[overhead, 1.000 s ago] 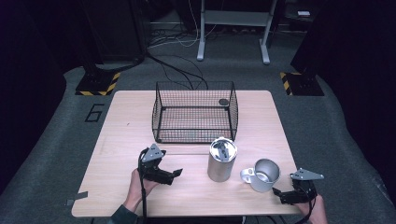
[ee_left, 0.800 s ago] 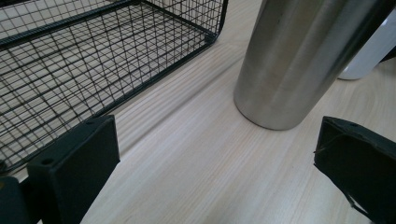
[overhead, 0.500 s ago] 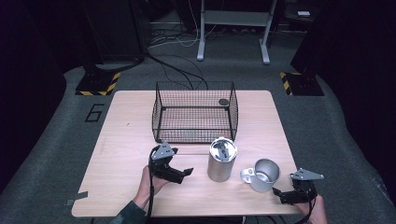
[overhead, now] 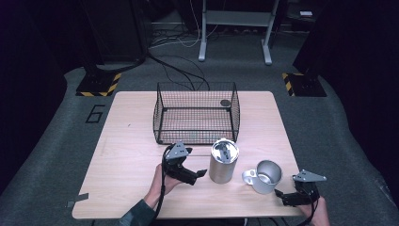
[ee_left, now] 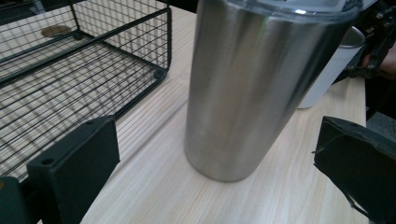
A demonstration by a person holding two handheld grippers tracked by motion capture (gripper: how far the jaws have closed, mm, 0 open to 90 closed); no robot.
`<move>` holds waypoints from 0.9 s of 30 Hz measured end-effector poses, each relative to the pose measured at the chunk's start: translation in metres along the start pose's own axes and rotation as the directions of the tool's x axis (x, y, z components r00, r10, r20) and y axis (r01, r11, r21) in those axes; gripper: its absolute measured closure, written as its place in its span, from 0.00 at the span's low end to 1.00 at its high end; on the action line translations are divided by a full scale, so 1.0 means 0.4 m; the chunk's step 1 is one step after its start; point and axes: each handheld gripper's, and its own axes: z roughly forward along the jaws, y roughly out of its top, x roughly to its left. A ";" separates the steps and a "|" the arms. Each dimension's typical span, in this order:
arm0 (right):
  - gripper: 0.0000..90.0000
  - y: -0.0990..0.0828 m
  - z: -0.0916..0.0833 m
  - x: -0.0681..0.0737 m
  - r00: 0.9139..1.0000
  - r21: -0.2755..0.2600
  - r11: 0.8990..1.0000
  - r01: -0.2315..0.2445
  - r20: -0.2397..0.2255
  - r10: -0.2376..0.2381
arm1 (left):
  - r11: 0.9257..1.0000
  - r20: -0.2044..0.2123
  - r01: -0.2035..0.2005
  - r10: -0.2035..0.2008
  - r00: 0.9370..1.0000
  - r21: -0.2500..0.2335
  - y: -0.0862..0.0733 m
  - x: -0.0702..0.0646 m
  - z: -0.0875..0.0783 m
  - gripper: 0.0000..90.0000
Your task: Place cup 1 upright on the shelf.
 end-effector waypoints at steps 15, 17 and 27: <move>0.00 0.000 0.000 0.000 1.000 0.000 1.000 0.001 0.000 -0.001 | 0.999 0.062 -0.034 0.036 0.997 -0.033 0.055 -0.024 0.072 0.00; 0.00 0.000 0.000 0.000 1.000 0.000 1.000 -0.001 0.000 0.001 | 0.999 0.066 -0.035 0.037 0.997 -0.037 0.061 -0.030 0.082 0.00; 0.00 0.000 0.000 0.000 1.000 0.000 1.000 -0.001 0.000 0.001 | 0.998 0.081 -0.050 0.053 0.995 -0.049 0.082 -0.040 0.120 0.00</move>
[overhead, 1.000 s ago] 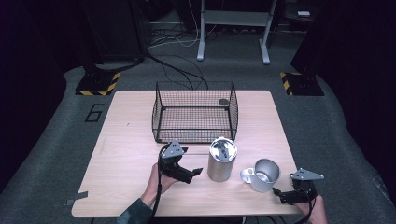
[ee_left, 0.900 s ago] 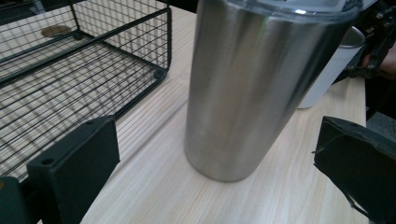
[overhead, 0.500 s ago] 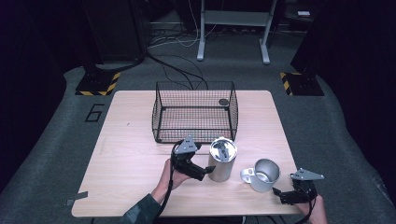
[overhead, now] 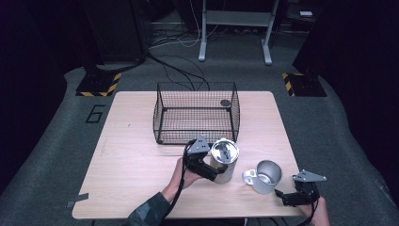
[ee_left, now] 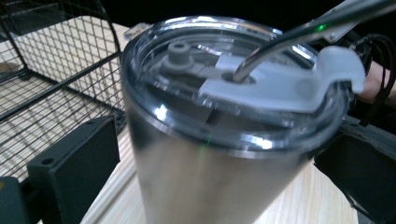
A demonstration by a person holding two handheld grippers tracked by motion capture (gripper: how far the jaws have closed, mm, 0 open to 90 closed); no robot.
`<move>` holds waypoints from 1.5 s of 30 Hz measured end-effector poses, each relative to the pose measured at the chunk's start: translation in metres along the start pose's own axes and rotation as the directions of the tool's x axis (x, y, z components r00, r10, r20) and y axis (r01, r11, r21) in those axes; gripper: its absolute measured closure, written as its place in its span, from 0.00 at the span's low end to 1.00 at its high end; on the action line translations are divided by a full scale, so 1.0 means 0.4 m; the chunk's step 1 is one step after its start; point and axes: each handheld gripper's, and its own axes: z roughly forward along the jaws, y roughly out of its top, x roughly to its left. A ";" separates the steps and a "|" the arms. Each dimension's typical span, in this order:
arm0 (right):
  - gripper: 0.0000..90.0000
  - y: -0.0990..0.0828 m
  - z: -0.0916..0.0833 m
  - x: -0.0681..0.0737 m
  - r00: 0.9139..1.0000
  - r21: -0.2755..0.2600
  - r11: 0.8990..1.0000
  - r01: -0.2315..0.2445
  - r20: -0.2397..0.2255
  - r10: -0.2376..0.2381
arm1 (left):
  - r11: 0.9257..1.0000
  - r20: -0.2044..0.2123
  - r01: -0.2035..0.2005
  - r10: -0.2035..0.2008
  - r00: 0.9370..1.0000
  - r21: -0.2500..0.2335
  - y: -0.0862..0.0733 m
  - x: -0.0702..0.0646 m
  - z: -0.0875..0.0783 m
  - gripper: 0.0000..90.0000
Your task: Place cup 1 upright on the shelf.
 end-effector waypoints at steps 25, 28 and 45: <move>0.00 -0.001 -0.002 -0.001 1.000 0.005 1.000 0.003 -0.002 -0.003 | 0.999 -0.018 0.005 -0.005 1.000 -0.041 0.005 -0.009 0.055 0.01; 0.00 -0.001 -0.002 -0.001 1.000 0.005 1.000 0.003 -0.002 -0.003 | 0.999 -0.028 -0.008 0.006 1.000 -0.042 0.006 -0.012 0.055 0.02; 0.00 -0.002 -0.002 -0.002 1.000 0.005 1.000 0.011 -0.002 -0.011 | 0.997 -0.041 -0.057 0.055 0.998 -0.051 0.009 -0.017 0.047 0.04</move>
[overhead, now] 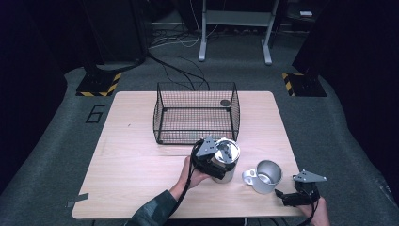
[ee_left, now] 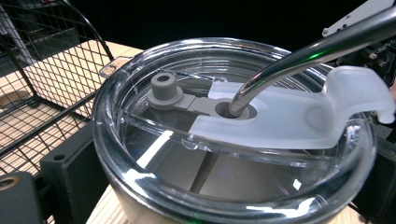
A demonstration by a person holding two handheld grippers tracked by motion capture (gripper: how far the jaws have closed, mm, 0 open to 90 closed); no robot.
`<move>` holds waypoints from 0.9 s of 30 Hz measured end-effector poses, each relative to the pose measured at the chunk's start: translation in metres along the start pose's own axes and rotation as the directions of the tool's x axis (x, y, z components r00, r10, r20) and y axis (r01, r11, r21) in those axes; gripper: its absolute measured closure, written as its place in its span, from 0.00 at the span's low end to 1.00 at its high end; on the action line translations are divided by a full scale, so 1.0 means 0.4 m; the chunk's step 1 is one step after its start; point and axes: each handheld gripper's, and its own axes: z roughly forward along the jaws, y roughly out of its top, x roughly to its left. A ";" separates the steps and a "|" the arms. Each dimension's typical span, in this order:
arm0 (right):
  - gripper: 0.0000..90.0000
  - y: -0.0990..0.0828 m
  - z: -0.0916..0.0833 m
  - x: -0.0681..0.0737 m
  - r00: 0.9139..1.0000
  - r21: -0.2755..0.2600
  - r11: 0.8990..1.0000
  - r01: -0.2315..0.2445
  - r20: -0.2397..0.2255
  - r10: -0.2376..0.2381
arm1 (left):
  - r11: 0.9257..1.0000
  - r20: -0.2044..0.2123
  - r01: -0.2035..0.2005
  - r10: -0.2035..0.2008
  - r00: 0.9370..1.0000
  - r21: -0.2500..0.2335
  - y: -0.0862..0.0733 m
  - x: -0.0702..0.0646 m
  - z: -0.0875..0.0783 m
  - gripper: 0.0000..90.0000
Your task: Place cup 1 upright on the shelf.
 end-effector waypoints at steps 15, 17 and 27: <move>0.00 0.000 0.000 0.001 1.000 -0.001 1.000 -0.007 0.002 0.007 | 1.000 -0.025 0.014 -0.015 1.000 -0.019 0.004 0.022 -0.044 0.04; 0.00 0.000 0.000 0.001 1.000 -0.001 1.000 -0.006 0.001 0.006 | 1.000 -0.036 0.010 -0.010 0.999 -0.019 0.005 0.026 -0.050 0.04; 0.00 -0.001 0.000 0.001 1.000 0.000 1.000 -0.006 0.003 0.006 | 1.000 -0.072 0.010 -0.012 0.997 -0.026 0.011 0.043 -0.096 0.04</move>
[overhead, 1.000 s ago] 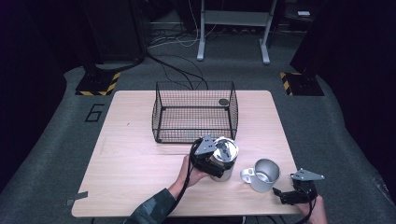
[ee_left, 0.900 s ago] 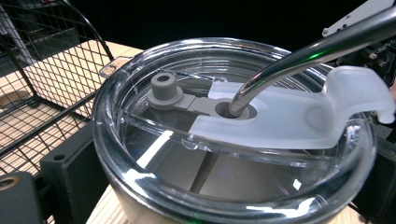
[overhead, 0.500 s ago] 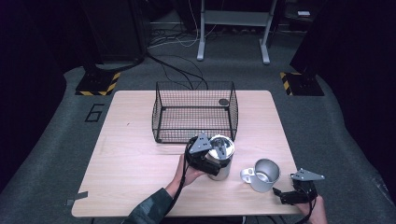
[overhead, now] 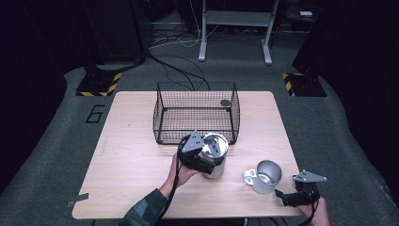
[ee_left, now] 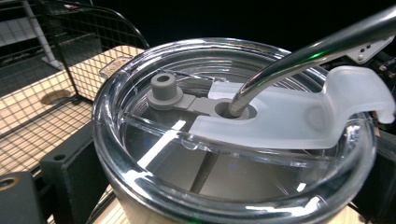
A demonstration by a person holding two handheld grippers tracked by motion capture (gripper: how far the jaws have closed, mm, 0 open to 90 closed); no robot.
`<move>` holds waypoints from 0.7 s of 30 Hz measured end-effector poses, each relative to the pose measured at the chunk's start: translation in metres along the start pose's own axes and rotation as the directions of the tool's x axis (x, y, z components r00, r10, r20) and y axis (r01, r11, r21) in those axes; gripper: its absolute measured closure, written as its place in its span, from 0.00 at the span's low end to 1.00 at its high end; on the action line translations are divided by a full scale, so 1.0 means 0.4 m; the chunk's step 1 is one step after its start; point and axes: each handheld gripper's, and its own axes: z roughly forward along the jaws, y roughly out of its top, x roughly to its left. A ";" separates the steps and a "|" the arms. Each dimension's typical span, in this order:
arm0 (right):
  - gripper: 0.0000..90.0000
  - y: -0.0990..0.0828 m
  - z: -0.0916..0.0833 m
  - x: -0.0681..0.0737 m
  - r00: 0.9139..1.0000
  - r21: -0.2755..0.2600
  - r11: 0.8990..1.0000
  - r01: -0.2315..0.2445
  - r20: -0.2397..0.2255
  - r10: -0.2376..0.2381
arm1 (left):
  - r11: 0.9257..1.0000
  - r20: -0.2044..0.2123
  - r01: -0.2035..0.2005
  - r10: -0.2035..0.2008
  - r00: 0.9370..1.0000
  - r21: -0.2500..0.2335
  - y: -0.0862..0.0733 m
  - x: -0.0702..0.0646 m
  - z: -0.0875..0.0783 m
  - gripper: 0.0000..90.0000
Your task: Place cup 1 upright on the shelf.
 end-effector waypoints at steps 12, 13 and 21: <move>0.00 0.000 0.000 0.000 1.000 0.000 1.000 0.001 -0.001 -0.001 | 1.000 -0.039 0.002 -0.003 0.999 -0.009 0.005 0.031 -0.058 0.04; 0.00 0.000 0.000 0.000 1.000 -0.001 1.000 -0.001 -0.001 0.001 | 1.000 -0.036 0.013 -0.013 0.999 -0.011 0.004 0.033 -0.062 0.04; 0.00 0.000 0.000 0.000 1.000 0.000 1.000 -0.001 -0.001 0.001 | 1.000 -0.062 0.012 -0.013 0.998 -0.017 0.009 0.051 -0.090 0.04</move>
